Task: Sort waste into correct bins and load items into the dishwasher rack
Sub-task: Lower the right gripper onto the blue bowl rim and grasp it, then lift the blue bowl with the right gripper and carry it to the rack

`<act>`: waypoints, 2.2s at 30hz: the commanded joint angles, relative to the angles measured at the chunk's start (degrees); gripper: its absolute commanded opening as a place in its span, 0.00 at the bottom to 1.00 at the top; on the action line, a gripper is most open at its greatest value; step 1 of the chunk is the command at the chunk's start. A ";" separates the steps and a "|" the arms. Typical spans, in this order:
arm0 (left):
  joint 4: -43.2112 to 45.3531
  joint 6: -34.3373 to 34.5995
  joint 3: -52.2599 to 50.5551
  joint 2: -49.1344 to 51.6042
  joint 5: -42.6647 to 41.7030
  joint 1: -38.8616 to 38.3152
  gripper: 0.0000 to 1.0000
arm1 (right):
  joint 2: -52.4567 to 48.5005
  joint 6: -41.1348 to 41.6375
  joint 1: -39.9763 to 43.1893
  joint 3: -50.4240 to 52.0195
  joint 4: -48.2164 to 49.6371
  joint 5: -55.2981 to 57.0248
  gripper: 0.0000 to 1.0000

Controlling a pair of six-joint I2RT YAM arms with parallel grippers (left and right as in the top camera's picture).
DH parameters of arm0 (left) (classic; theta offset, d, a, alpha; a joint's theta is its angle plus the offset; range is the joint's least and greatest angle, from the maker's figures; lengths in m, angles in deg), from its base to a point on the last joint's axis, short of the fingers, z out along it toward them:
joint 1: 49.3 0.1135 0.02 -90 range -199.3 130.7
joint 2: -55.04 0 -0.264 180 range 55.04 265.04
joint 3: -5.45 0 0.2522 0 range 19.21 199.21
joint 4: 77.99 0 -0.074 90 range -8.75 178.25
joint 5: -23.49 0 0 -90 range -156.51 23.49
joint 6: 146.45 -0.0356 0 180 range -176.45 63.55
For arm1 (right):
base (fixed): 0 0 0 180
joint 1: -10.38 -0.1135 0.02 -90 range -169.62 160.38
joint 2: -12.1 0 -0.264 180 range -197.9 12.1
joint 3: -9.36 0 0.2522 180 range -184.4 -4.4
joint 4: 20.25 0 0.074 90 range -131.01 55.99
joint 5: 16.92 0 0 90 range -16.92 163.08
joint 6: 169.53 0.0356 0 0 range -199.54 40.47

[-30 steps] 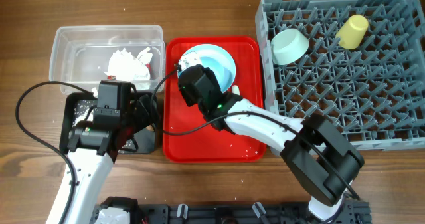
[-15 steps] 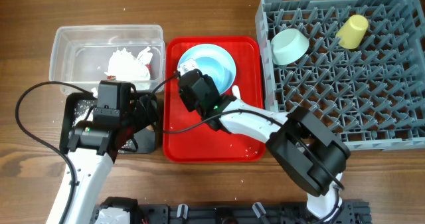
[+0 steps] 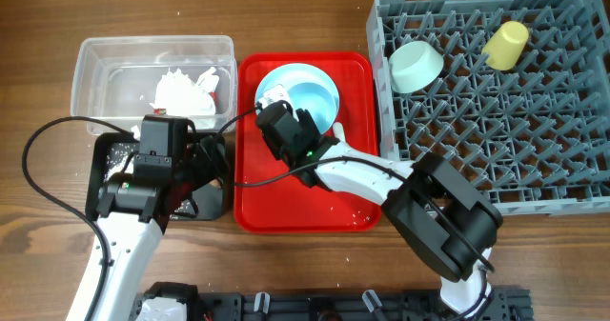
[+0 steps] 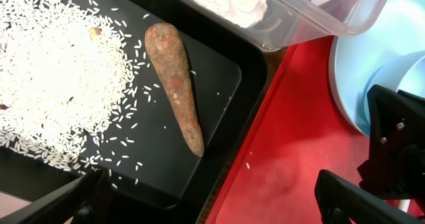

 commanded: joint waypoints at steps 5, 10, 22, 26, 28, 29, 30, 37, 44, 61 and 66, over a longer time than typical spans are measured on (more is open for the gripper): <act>0.20 -0.24 0.00 0.09 -0.31 0.37 1.00 | -0.90 0.15 0.04 -0.74 -2.67 4.79 0.04; 0.20 -0.24 0.00 0.09 -0.31 0.37 1.00 | -0.24 0.31 0.02 -0.79 -2.62 4.57 0.04; 0.15 -0.26 0.00 0.09 -0.28 0.37 1.00 | 13.03 0.24 0.02 -0.79 -4.72 1.11 0.04; 0.15 -0.26 0.00 0.09 -0.28 0.37 1.00 | 18.29 0.33 0.04 -0.79 -6.38 0.74 0.04; 0.15 -0.26 0.00 0.09 -0.28 0.37 1.00 | 20.48 0.28 0.04 -0.79 -8.04 -0.55 0.04; 0.15 -0.26 0.00 0.09 -0.28 0.37 1.00 | 21.57 0.28 0.11 -0.79 -9.16 -1.86 0.04; 0.15 -0.26 0.00 0.09 -0.28 0.37 1.00 | 22.43 0.31 0.26 -0.79 -10.08 -3.10 0.04; 0.15 -0.26 0.00 0.09 -0.28 0.37 1.00 | 32.98 4.72 5.57 -0.79 -20.96 -19.17 0.04; 0.15 -0.26 0.00 0.07 -0.28 0.37 1.00 | 44.04 4.87 13.16 -0.79 -27.54 -31.89 0.04; 0.15 -0.26 0.00 0.09 -0.31 0.37 1.00 | 49.99 -4.22 37.81 -0.76 -49.62 -57.59 0.04; 0.15 -0.26 0.00 0.09 -0.31 0.37 1.00 | 48.72 -12.07 47.93 -0.76 -52.94 -77.22 0.04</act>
